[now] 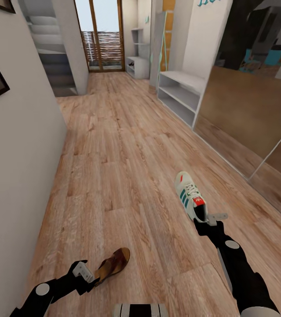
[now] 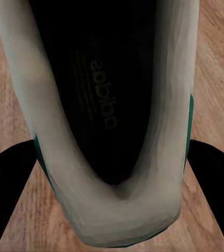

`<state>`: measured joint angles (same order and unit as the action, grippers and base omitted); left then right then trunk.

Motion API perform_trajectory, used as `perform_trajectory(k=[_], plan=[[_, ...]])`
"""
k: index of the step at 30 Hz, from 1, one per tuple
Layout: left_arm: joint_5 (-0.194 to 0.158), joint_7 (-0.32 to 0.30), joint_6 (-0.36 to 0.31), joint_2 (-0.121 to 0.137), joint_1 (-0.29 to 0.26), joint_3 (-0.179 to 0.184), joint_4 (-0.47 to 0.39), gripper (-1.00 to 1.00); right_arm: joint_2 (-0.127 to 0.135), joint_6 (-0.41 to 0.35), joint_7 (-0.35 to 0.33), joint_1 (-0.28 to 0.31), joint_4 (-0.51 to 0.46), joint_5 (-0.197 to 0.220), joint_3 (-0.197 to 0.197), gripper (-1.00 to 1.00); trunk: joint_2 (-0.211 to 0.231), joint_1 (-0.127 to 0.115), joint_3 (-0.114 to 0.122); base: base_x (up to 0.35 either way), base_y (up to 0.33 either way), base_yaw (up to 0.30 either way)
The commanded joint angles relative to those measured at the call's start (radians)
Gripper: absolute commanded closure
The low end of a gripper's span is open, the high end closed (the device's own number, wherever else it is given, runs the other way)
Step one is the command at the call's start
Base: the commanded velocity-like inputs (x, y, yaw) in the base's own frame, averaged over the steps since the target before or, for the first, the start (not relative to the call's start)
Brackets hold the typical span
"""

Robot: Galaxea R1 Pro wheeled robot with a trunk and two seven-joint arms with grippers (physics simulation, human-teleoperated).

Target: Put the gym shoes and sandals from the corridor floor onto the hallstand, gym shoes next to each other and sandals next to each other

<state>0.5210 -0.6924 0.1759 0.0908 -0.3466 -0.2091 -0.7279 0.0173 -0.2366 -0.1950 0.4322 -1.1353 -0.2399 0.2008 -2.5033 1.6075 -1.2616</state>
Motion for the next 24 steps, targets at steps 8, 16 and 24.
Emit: perform_trajectory(k=[8,16,24], plan=[[0.011,0.0,0.008,-0.005,0.0,-0.003,-0.001,-1.0,-0.002,-0.059,-0.007,0.0,-0.023,-0.01,0.002,1.0,-0.002,0.003,-0.038,0.0,0.0,0.0],[0.011,0.002,0.007,-0.005,0.0,-0.003,-0.001,-1.0,-0.001,-0.067,-0.008,0.0,-0.019,-0.011,0.002,1.0,-0.003,0.005,-0.053,0.0,0.0,0.0],[0.011,0.005,0.007,-0.005,0.0,-0.003,0.0,-1.0,-0.002,-0.067,-0.007,0.0,-0.017,-0.012,0.002,1.0,-0.003,0.005,-0.053,0.06,0.0,0.0]])
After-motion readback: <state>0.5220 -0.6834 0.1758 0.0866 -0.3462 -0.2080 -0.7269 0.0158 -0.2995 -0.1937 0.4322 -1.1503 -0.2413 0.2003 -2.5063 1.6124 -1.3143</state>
